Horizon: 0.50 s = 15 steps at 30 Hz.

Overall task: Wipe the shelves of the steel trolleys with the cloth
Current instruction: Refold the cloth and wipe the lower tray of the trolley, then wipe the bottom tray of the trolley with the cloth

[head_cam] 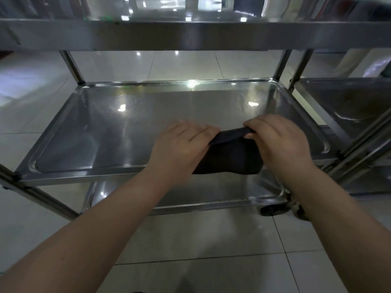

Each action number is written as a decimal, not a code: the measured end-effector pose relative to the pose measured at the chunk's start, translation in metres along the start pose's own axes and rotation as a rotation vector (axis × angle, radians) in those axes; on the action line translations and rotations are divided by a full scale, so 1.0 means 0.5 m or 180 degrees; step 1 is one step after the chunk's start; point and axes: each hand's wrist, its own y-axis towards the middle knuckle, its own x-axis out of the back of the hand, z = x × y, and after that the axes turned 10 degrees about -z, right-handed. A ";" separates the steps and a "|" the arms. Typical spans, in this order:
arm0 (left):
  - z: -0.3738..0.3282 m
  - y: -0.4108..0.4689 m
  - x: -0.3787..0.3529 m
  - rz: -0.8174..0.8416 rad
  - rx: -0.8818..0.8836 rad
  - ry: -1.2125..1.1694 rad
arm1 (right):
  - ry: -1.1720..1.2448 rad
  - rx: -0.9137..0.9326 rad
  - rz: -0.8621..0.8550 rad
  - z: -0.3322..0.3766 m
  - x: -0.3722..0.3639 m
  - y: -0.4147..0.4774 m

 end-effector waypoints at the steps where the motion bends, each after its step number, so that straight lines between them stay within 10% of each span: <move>1: -0.016 -0.017 0.000 -0.0118 -0.0092 -0.0110 | 0.0045 0.0128 -0.0058 0.000 0.017 -0.020; 15: -0.141 -0.343 -0.183 0.2043 0.0080 -0.0820 | 0.0469 -0.0482 0.1662 0.048 -0.021 -0.440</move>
